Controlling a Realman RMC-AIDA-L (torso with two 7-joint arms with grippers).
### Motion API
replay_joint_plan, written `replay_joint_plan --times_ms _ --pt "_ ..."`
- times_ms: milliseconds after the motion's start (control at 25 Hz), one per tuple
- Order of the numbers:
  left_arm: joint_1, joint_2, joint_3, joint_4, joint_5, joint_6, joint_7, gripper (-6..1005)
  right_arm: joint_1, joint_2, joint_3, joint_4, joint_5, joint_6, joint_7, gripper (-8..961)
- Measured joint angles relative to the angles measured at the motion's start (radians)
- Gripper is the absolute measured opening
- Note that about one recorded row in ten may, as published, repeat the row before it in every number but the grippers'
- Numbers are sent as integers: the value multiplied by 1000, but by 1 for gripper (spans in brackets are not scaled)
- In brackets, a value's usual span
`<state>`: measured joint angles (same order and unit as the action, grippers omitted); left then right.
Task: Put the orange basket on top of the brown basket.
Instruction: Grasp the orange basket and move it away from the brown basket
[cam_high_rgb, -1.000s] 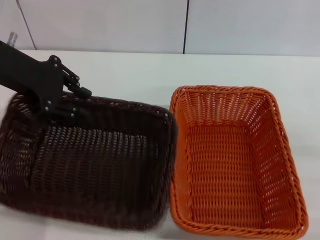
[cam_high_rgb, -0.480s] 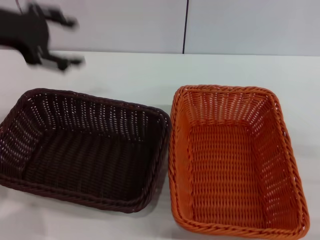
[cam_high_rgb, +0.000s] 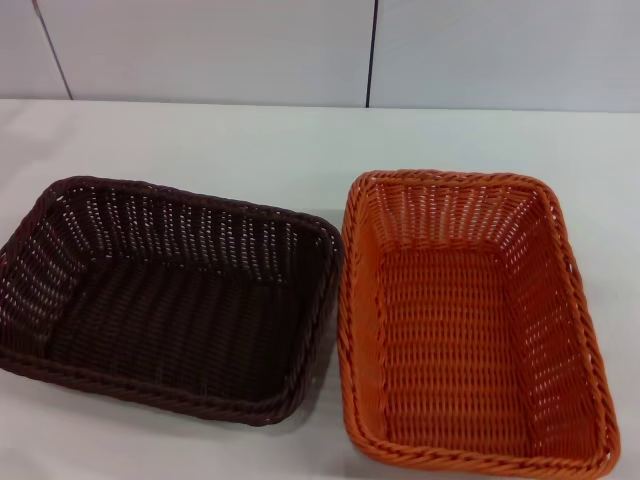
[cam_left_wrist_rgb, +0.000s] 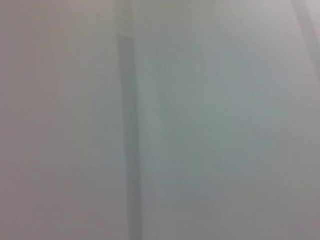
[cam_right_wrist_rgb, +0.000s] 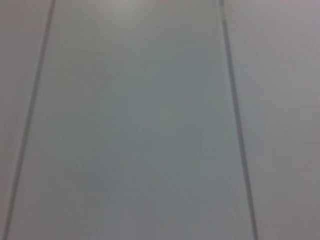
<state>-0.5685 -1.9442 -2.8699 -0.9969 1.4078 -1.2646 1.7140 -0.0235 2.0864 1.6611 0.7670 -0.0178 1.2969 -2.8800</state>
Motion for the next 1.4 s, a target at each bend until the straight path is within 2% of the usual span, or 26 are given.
replay_joint_plan --times_ms 160,200,320,360,400,440,480,600,640,680,720,760,800,840,880,920,960,1000,1080,1160,1200,1240,1360,1400 --pt "70 -49 -8 22 -170 110 102 827 3 0 -20 6 -42 -5 5 714" --pt "87 -60 -9 24 -203 131 129 827 -11 -1 -56 34 -58 -17 8 714" --pt "139 -79 -11 34 -300 198 183 827 -41 -3 -96 92 -63 -65 28 714" --pt "152 -79 -11 45 -320 209 187 827 -59 -5 -114 131 -69 -104 46 714" --pt "188 -72 -11 90 -368 223 192 827 -92 -9 -135 217 -113 -200 119 714" --pt "188 -72 -11 90 -368 223 192 827 -92 -9 -135 217 -113 -200 119 714" --pt "211 -61 -11 129 -393 223 192 827 -105 -11 -137 262 -155 -249 171 714" --pt "235 -54 -11 158 -409 222 193 827 -132 -14 -123 414 -404 -366 403 714" --pt "247 -53 -11 167 -413 221 193 827 -132 -14 -123 414 -404 -366 403 715" --pt "255 -53 -11 171 -416 221 194 827 -139 -15 -112 487 -547 -385 523 715" --pt "263 -54 -12 172 -417 221 194 827 -139 -15 -112 487 -547 -385 523 715" --pt "266 -54 -12 173 -418 221 194 827 -141 -15 -104 526 -620 -389 589 715" --pt "272 -54 -12 173 -419 221 194 827 -142 -16 -77 606 -800 -391 752 715" --pt "272 -54 -12 173 -419 221 194 827 -142 -16 -77 606 -800 -391 752 715" --pt "273 -54 -12 173 -419 220 194 827 -135 -16 -52 688 -979 -376 903 715" --pt "274 -56 -12 174 -421 220 194 827 -130 -16 -42 732 -1070 -360 974 715" --pt "274 -56 -12 174 -421 220 194 827 -130 -16 -42 732 -1070 -360 974 715" --pt "275 -59 -12 175 -427 220 195 827 -117 -16 -29 808 -1212 -315 1083 715" --pt "275 -61 -12 175 -430 220 195 827 -110 -16 -22 839 -1255 -291 1120 715" --pt "277 -63 -13 177 -440 220 195 827 -88 -16 -1 885 -1329 -225 1198 715" --pt "278 -66 -13 178 -444 220 195 827 -53 -16 39 907 -1380 -143 1276 715" --pt "278 -66 -13 178 -444 220 195 827 -53 -16 39 907 -1380 -143 1276 715" --pt "279 -69 -13 179 -449 222 195 827 21 -19 113 906 -1443 -9 1375 715" --pt "278 -70 -12 179 -451 225 195 827 82 -20 173 903 -1503 101 1449 715"
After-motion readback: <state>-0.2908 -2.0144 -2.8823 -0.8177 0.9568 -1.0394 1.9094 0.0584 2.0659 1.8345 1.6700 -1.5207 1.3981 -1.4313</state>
